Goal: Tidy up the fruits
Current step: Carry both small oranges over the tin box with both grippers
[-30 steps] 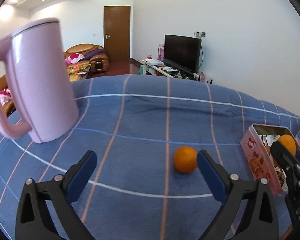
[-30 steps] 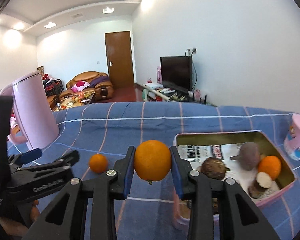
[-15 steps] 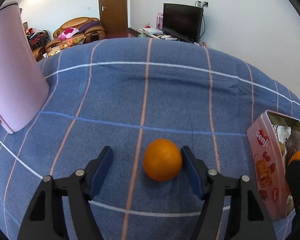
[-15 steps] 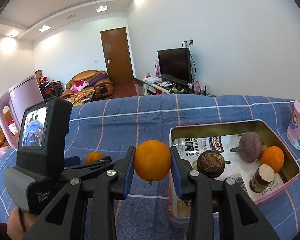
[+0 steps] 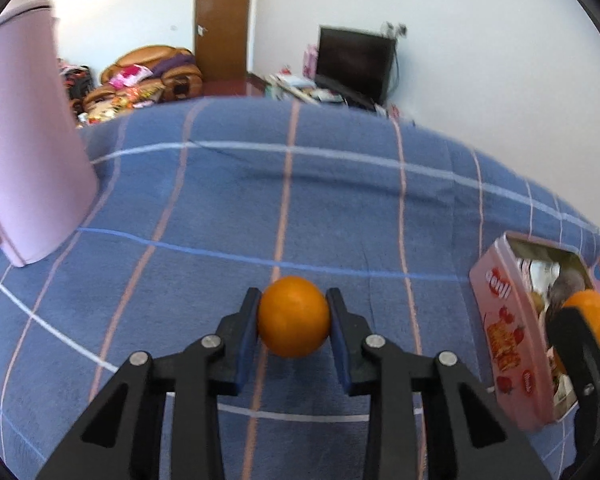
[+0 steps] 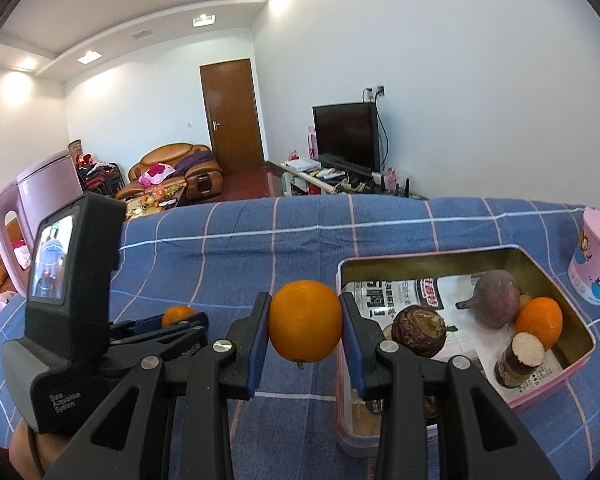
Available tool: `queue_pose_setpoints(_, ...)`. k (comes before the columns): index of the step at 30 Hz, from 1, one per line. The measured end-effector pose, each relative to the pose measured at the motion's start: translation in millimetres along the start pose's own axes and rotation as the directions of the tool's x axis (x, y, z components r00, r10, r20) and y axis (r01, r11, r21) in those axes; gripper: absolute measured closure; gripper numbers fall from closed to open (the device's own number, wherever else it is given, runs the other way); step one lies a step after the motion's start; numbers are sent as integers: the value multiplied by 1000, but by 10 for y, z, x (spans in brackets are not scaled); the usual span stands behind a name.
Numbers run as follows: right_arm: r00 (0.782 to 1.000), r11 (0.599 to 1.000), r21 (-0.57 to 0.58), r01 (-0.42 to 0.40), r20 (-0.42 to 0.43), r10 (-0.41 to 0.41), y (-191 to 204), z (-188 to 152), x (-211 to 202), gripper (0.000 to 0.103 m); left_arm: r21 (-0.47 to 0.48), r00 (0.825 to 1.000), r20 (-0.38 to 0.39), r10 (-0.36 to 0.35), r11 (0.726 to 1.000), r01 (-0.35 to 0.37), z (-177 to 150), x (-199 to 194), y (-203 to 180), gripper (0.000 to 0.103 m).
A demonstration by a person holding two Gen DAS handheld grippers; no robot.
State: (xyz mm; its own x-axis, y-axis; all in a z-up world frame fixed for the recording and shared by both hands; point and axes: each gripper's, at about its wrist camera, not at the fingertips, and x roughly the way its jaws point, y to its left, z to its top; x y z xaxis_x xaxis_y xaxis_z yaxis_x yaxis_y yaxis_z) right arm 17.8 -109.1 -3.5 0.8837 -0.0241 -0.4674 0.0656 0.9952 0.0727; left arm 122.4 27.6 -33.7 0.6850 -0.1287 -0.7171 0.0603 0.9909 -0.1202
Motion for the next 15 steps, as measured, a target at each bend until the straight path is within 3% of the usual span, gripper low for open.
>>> queue_pose_setpoints(9, 997, 997, -73, 29, 70, -24, 151, -13, -142, 67, -47, 983, 168, 69, 997, -61, -179, -436, 91, 69)
queue_pose_setpoints(15, 995, 996, -76, 46, 94, -39, 150, -17, -199, 67, -37, 971, 218, 94, 995, -88, -238, -572, 78, 69)
